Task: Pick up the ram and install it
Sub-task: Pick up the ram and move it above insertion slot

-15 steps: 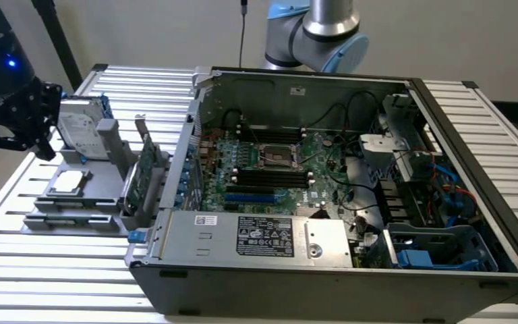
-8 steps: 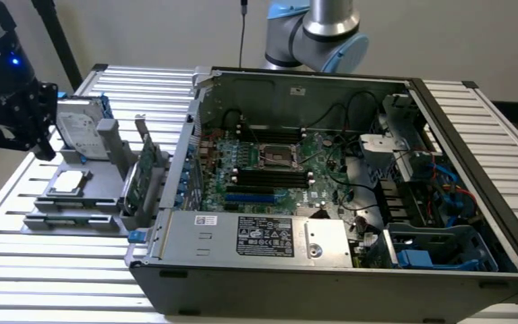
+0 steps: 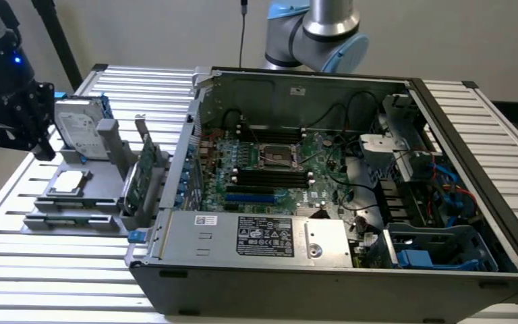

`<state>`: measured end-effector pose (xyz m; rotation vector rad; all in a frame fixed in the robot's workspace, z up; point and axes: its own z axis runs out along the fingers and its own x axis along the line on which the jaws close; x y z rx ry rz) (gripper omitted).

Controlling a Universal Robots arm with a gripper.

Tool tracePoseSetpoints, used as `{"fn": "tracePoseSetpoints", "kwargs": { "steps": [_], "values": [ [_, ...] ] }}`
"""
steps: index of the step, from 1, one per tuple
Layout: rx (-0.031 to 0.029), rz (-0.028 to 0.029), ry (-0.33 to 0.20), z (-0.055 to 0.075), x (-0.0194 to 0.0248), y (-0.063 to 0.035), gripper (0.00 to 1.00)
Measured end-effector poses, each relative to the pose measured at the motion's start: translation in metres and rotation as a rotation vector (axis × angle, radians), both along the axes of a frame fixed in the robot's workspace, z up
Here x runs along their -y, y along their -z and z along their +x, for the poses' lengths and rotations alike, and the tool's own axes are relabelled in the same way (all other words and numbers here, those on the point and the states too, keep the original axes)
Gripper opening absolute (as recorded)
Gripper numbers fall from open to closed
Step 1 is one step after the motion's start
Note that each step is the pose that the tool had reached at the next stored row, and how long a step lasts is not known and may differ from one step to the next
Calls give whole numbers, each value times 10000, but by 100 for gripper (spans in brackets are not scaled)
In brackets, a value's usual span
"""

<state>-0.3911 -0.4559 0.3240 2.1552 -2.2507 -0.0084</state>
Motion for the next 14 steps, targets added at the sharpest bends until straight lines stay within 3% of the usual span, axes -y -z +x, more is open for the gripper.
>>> {"fn": "tracePoseSetpoints", "kwargs": {
  "steps": [4,14],
  "values": [
    [1,-1,0,-3,14,18,11],
    [13,12,-261,-41,145,70,11]
  ]
}}
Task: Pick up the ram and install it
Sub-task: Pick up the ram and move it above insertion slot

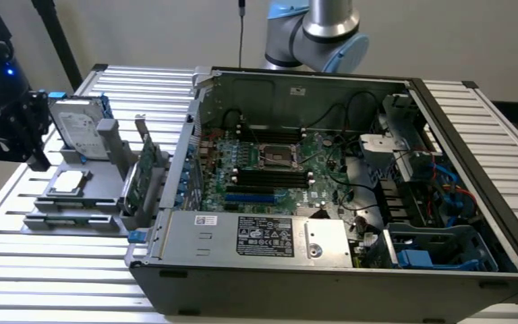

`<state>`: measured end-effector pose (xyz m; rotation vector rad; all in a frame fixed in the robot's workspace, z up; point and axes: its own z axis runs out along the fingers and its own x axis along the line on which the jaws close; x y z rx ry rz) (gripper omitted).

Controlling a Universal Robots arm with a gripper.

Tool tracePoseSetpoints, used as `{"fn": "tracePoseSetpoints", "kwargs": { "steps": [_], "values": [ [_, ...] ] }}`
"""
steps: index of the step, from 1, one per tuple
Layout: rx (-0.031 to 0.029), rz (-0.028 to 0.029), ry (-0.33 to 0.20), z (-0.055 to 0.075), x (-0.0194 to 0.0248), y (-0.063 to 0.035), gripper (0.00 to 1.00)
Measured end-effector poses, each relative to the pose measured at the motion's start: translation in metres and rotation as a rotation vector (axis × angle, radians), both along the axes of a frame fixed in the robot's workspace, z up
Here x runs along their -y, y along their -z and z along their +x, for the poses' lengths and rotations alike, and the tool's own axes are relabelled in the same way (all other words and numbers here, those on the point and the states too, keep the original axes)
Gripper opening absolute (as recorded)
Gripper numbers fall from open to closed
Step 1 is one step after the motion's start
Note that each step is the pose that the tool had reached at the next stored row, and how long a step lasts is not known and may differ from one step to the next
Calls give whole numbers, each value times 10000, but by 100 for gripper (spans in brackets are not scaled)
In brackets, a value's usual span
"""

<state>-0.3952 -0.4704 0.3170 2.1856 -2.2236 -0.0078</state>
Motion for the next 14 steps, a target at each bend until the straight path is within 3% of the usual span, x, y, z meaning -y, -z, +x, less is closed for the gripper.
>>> {"fn": "tracePoseSetpoints", "kwargs": {
  "steps": [8,14],
  "values": [
    [0,0,-382,-11,34,105,42],
    [-1,2,-590,-18,56,214,42]
  ]
}}
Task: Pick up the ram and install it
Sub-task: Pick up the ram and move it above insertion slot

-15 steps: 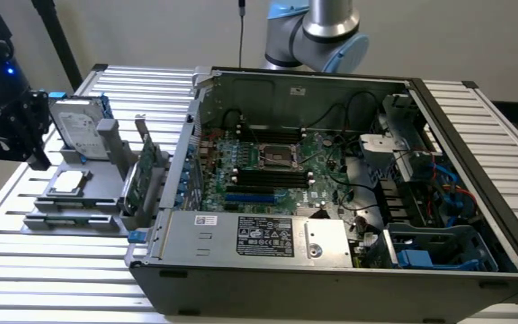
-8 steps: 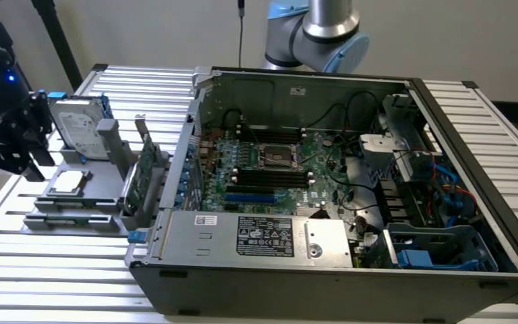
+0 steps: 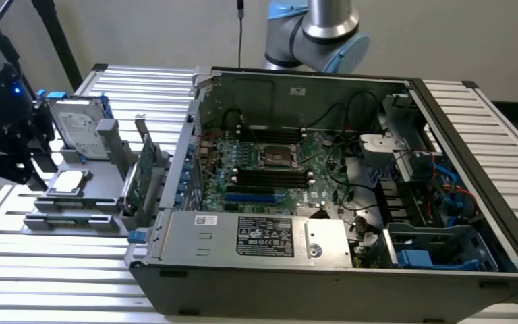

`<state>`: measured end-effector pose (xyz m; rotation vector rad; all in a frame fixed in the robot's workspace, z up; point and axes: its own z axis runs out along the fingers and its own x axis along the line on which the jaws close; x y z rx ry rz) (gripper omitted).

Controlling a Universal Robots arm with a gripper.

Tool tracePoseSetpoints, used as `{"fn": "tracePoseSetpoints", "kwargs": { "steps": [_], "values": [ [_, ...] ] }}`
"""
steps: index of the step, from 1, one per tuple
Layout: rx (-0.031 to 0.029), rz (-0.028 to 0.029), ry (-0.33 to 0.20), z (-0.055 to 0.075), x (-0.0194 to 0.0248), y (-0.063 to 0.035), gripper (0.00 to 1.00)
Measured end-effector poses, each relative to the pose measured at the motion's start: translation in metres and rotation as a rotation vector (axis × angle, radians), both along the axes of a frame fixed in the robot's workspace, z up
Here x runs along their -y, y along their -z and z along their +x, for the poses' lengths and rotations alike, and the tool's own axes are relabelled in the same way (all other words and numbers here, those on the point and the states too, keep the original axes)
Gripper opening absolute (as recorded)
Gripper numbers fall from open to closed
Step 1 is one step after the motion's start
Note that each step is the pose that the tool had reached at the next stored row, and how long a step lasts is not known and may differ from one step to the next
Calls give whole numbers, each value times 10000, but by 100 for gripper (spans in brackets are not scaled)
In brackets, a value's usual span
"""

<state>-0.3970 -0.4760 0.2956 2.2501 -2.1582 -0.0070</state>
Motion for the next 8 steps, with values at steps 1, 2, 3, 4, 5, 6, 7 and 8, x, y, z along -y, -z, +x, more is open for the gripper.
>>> {"fn": "tracePoseSetpoints", "kwargs": {
  "steps": [1,2,3,4,5,6,7,8],
  "values": [
    [1,0,-20,-3,1,19,42],
    [1,0,-38,-7,1,37,42],
    [1,0,-56,-10,2,55,42],
    [1,0,-72,-12,2,73,42],
    [1,0,-87,-15,3,91,42],
    [1,0,-105,-17,5,110,42],
    [1,0,-122,-19,6,128,42],
    [0,0,-139,-21,9,145,42]
  ]
}}
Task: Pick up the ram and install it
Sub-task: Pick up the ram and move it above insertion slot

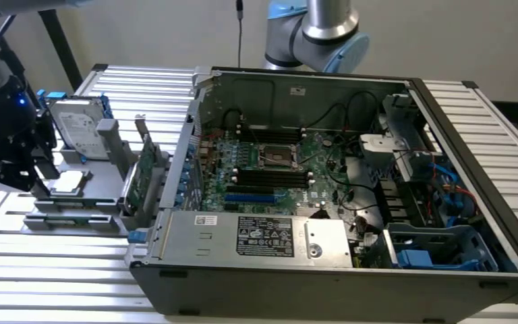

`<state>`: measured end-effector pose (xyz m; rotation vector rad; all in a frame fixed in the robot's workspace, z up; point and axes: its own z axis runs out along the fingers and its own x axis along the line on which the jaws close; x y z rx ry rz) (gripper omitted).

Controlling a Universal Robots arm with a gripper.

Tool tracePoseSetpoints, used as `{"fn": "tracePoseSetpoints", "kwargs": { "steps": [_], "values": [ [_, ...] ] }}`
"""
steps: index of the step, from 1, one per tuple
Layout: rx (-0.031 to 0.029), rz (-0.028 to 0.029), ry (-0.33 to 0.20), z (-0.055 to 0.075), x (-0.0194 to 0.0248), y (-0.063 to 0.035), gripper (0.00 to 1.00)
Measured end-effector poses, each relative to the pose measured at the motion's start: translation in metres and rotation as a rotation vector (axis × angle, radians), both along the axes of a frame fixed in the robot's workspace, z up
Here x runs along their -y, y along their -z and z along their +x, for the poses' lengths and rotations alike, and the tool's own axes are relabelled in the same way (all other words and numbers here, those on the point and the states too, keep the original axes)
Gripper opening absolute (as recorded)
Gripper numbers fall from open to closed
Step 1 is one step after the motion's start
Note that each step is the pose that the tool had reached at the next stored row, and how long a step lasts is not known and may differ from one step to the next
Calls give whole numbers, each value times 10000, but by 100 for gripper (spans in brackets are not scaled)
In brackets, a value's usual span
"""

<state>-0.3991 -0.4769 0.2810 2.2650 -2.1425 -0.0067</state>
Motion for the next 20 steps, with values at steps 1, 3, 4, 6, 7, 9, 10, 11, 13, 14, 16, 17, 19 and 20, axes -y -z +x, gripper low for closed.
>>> {"fn": "tracePoseSetpoints", "kwargs": {
  "steps": [1,3,4,6,7,9,10,11,13,14,16,17,19,20],
  "values": [
    [1,0,-19,-1,4,19,42],
    [1,0,-51,-2,15,56,42],
    [0,0,-61,-2,20,73,42],
    [2,1,-77,-4,29,110,42],
    [1,0,-83,-5,32,127,42],
    [0,0,-95,-7,38,165,42],
    [0,0,-100,-8,40,183,42],
    [0,0,-105,-9,43,201,42],
    [2,1,-116,-11,47,237,42],
    [1,0,-121,-12,50,255,42],
    [1,1,-130,-14,54,292,42],
    [2,1,-135,-15,55,310,42],
    [0,0,-149,-15,56,345,42],
    [1,0,-155,-16,56,364,42]
  ]
}}
